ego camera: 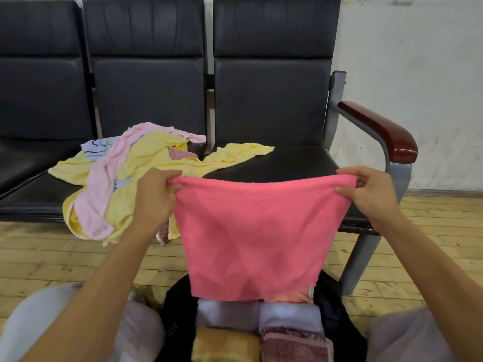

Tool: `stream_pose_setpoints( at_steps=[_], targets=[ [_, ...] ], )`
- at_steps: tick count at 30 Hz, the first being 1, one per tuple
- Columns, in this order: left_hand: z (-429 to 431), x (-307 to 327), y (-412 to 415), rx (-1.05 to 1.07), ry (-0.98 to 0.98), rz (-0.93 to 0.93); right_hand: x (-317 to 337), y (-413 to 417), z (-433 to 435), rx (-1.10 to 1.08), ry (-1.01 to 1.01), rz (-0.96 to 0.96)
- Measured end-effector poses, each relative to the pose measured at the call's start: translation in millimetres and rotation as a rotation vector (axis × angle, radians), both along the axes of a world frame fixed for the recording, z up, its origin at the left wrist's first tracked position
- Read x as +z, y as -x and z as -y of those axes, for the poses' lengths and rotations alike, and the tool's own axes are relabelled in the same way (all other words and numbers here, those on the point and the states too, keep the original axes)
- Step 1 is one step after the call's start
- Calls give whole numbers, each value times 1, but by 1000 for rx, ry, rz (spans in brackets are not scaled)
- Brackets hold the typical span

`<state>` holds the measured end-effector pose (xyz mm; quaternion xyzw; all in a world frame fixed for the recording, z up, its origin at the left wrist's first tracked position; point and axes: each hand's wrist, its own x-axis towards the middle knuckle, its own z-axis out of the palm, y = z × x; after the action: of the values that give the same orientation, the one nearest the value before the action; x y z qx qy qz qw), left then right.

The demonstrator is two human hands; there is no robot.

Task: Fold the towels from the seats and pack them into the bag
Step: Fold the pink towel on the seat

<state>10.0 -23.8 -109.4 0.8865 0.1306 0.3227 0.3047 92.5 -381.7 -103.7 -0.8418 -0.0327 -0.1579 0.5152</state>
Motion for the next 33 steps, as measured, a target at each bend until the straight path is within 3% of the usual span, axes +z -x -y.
stream_pose_setpoints(
  at_steps=[5,12,20,33],
  targets=[
    [-7,-11,-7,-11,-83,37,-4,-1,-1,-103,312,139],
    [1,0,-3,-7,81,80,6,4,3,-146,382,234],
    [8,41,-16,-57,-11,120,23,-5,14,-214,395,196],
    [-2,54,-50,-39,-129,88,46,-40,7,-302,201,184]
  ],
)
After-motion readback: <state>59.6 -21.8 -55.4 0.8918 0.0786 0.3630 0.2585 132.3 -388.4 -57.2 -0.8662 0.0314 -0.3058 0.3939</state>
